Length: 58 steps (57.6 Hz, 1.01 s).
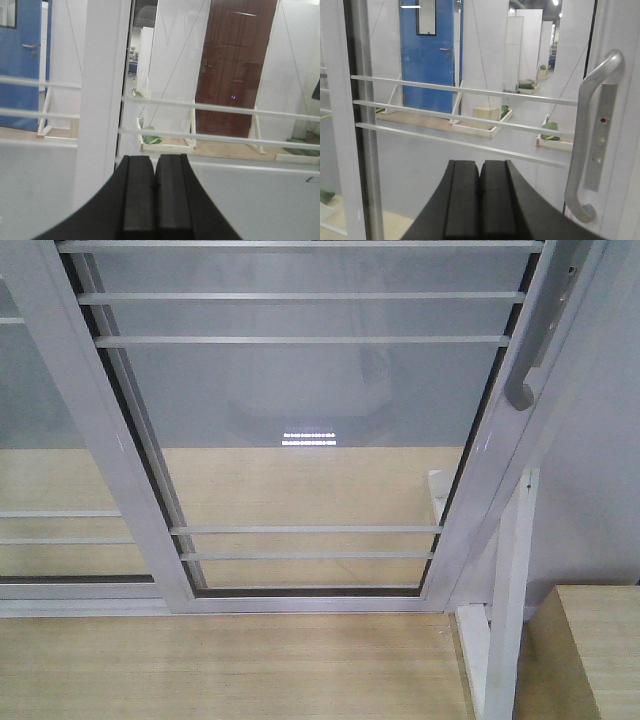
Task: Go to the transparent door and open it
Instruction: 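Stop the base in front of the glass door near its handle, then reach the right gripper to the grey curved door handle and grasp it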
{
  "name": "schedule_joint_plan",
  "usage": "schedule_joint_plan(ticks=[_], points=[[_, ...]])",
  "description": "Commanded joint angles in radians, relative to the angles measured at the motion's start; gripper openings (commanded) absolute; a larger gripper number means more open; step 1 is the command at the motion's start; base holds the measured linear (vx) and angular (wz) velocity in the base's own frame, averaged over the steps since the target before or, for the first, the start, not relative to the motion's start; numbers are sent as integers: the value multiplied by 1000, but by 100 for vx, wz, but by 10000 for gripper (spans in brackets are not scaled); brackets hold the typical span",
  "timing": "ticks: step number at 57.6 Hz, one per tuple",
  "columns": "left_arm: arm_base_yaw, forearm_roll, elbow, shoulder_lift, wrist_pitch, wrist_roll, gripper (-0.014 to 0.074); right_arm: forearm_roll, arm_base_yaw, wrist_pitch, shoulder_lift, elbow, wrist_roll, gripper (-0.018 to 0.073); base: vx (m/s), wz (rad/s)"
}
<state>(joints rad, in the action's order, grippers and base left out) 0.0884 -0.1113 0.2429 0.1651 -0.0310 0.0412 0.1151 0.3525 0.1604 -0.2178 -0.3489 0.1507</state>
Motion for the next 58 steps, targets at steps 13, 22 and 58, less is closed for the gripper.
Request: schedule_joint_plan(ticks=[13,22,58], points=[[3,15,396,449,19,-7,0,-27,-2,39,-380,-409,14,0,0,0],[3,14,478,556,20,-6,0,-27,-2,-94,-483,-433,13,0,0,0],[3,24,478,592,-34,-55,472,9,-2,-104,-556,-433,36,454,0,0]])
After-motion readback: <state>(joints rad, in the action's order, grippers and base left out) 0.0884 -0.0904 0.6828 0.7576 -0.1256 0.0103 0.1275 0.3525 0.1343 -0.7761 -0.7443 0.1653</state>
